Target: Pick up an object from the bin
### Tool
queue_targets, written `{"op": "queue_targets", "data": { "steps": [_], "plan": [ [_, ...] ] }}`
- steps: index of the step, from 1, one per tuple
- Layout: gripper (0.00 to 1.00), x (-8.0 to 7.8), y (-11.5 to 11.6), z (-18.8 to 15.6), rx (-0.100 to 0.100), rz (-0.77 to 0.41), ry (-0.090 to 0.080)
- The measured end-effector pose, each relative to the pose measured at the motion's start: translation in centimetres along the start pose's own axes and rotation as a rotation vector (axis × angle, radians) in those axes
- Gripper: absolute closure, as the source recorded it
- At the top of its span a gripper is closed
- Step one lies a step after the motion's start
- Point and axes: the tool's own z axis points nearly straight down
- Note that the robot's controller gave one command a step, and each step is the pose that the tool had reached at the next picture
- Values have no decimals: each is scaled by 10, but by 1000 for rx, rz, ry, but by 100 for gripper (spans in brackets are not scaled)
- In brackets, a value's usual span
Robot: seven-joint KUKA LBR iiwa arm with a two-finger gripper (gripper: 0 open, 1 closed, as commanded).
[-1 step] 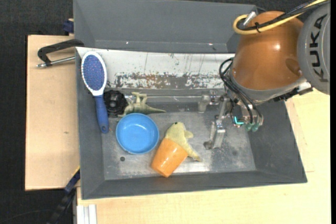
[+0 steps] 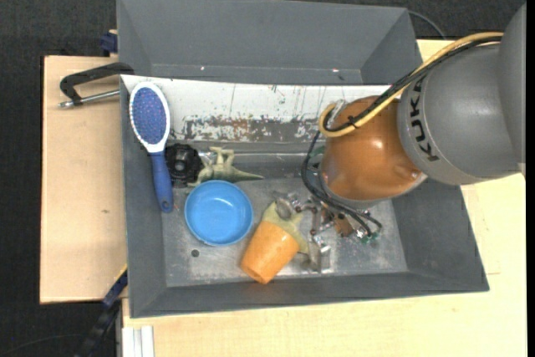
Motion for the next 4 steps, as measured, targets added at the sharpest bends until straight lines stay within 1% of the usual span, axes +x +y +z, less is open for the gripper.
{"op": "queue_targets", "data": {
  "steps": [1,2,3,4],
  "plan": [
    [0,28,-38,-30,-1,-458,7],
    [0,-9,-6,-44,-4,-409,4],
    [0,7,0,1,-4,-775,5],
    [0,-38,-30,1,-3,-485,4]
  ]
}}
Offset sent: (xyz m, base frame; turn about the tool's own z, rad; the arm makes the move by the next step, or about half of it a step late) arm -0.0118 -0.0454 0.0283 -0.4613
